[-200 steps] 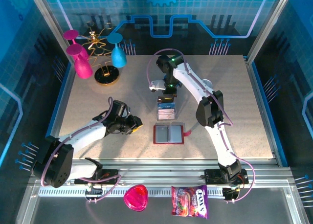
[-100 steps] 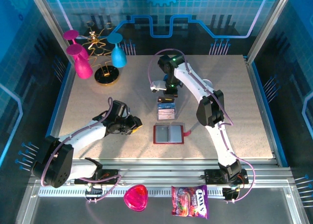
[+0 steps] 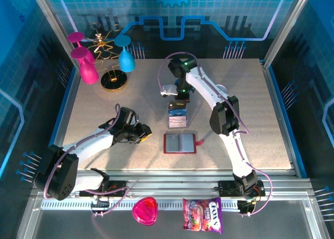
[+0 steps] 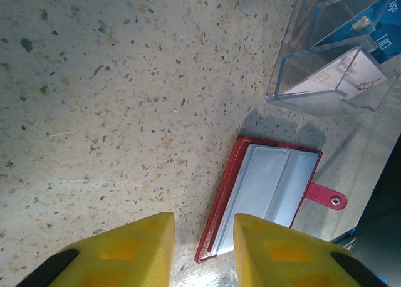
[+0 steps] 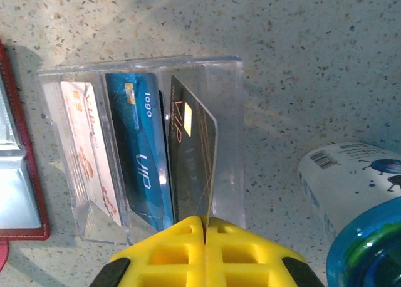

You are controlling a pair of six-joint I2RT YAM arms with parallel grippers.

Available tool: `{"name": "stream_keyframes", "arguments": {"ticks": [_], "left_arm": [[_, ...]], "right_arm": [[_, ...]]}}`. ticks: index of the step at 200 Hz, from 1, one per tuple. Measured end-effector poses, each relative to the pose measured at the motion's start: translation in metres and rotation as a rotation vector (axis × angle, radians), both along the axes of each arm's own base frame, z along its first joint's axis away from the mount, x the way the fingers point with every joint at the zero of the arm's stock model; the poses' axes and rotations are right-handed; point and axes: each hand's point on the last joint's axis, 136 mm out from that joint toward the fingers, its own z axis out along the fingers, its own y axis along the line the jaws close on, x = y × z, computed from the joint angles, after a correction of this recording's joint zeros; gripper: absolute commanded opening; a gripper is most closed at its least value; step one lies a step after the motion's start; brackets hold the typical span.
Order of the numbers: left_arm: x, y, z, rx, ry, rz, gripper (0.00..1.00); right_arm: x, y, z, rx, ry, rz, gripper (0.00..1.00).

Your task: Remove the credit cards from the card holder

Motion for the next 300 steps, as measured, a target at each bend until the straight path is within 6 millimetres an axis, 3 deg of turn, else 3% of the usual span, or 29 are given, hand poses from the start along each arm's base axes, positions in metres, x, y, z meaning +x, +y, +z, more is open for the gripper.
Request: {"name": "stream_keyframes", "arguments": {"ticks": [300], "left_arm": [[0.0,0.0,-0.004,0.005,0.014,0.001,0.31]], "right_arm": [[0.015,0.014,0.022,0.076,-0.102,0.092,0.0]]}}
